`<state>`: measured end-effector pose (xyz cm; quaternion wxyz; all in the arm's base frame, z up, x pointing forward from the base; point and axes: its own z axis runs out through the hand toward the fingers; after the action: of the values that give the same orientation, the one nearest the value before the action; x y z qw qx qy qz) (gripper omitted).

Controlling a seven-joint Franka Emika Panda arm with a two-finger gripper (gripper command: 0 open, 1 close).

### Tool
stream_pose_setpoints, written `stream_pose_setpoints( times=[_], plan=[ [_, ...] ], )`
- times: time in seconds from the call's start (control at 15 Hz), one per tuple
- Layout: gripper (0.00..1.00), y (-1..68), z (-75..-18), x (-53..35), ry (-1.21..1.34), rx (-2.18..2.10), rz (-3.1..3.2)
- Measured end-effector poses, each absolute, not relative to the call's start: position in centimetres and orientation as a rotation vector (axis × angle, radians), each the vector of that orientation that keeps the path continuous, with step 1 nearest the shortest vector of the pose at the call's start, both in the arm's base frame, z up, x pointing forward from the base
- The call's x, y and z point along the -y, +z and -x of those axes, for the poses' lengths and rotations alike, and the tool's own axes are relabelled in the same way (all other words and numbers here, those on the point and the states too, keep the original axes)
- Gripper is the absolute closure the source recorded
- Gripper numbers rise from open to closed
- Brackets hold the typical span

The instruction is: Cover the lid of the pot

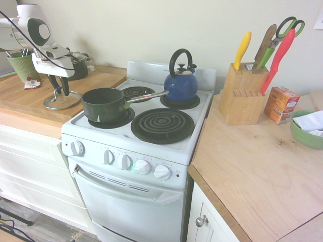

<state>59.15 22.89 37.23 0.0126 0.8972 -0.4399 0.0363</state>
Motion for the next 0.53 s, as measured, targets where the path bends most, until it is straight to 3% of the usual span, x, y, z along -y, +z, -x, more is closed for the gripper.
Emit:
stream_pose_setpoints(
  times=[0.53],
  plan=[
    [1.00,37.19,-59.07,-23.04,0.111,1.399,-2.782]
  ],
)
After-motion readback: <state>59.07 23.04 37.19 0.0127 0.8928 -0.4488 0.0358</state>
